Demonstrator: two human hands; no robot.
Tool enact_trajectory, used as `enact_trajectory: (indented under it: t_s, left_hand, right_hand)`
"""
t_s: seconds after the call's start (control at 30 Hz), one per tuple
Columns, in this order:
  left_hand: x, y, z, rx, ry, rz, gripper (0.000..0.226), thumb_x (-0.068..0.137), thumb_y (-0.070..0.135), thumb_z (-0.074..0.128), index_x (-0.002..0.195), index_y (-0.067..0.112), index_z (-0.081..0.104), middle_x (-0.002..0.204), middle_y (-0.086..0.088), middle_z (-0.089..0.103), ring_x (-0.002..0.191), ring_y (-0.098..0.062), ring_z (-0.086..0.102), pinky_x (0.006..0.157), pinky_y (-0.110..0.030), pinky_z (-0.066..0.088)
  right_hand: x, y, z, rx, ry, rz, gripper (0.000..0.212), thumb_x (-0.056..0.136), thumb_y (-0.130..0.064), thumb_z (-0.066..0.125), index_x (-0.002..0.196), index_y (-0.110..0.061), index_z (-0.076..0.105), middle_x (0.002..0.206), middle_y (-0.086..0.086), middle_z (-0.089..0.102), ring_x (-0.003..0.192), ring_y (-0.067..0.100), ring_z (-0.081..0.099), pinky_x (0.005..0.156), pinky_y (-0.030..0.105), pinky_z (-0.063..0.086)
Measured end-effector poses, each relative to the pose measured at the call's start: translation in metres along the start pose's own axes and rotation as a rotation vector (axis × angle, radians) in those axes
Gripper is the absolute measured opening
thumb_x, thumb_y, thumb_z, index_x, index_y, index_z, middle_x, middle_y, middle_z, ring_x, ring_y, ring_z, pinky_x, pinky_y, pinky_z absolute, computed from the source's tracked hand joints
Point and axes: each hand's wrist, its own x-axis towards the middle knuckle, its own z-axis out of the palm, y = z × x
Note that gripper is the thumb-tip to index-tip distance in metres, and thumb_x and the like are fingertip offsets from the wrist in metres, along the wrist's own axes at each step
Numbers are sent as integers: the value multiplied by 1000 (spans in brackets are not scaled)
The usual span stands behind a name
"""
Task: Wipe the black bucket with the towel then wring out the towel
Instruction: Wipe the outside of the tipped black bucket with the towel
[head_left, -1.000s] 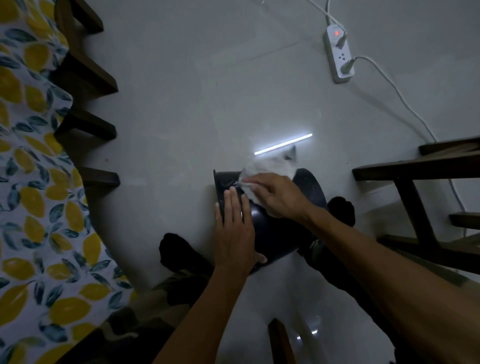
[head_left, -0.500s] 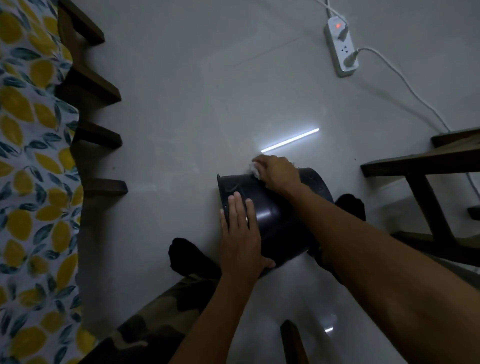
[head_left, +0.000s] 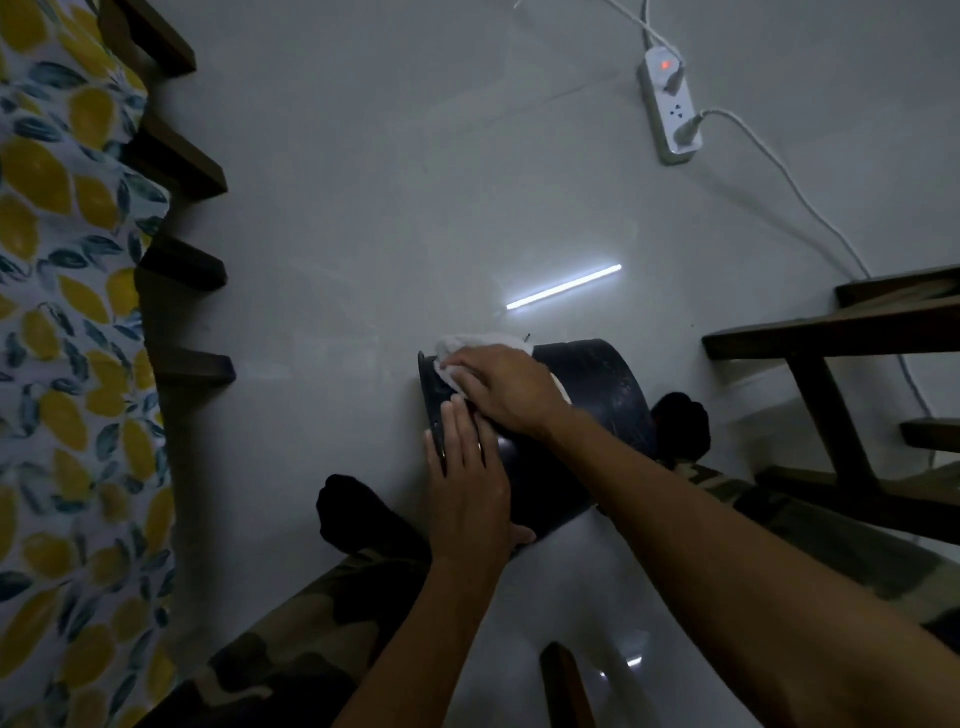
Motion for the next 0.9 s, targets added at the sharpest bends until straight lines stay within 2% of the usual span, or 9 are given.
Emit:
enact_trajectory:
  t_s: [0.17,0.3,0.43,0.53,0.63,0.7,0.77,0.83,0.9]
  left_hand:
    - [5,1,-2,-35,9,2,161,49,82,75,155,-1,-13,156,-30,-29,147,-45,-21,120,-60,2]
    - [5,0,-4,-49,1,7,160,49,83,75,155,2,-15,157,-27,-30,148,-43,-21,121,-59,4]
    - [7,0,-11,-43,5,9,158,51,81,75,155,4,-16,159,-26,-28,149,-42,-18,122,-57,6]
    - [7,2,-13,-48,8,6,159,49,80,78,155,4,-13,160,-25,-25,150,-41,-17,122,-57,6]
    - [7,1,-11,-46,11,4,160,47,81,78,156,3,-10,159,-26,-25,150,-42,-16,122,-58,6]
    - [6,1,-9,-40,3,0,161,48,82,77,156,2,-12,158,-27,-27,149,-42,-17,121,-58,6]
    - [6,2,-7,-29,4,-6,162,47,84,75,155,1,-13,157,-28,-28,149,-43,-18,121,-59,5]
    - [4,2,-6,-9,7,-10,162,48,85,74,155,0,-14,157,-29,-29,149,-44,-18,120,-59,5]
    - [3,2,-6,15,16,-12,161,49,85,72,154,-1,-13,156,-31,-28,149,-45,-18,120,-60,4]
  right_hand:
    - [41,25,-11,-163,-107,232,41,100,-47,31,118,-22,59,116,10,70,98,31,64,79,39,44]
    - [27,67,-30,-204,-4,419,43,100,-42,31,118,-14,60,117,18,68,101,37,63,78,41,41]
    - [1,87,-44,-182,123,447,43,100,-43,32,112,-13,61,108,15,70,95,35,63,80,41,48]
    - [-28,89,-44,-182,313,474,39,102,-39,36,112,-13,63,105,12,69,95,33,63,79,39,50]
    - [-75,78,-25,-183,495,445,33,105,-32,38,117,-14,62,119,9,66,112,27,61,94,40,51]
    - [-105,59,-6,-199,485,382,32,103,-26,42,126,-14,61,130,10,63,126,25,56,107,44,46]
    - [-114,41,9,-251,427,283,33,98,-19,53,129,-11,62,132,13,65,130,28,56,110,48,45]
    - [-100,29,12,-276,405,152,32,97,-19,59,127,-12,65,126,11,68,122,26,61,107,44,48]
    - [-70,19,-1,-245,340,38,28,102,-29,48,121,-19,66,113,4,71,102,19,65,96,35,51]
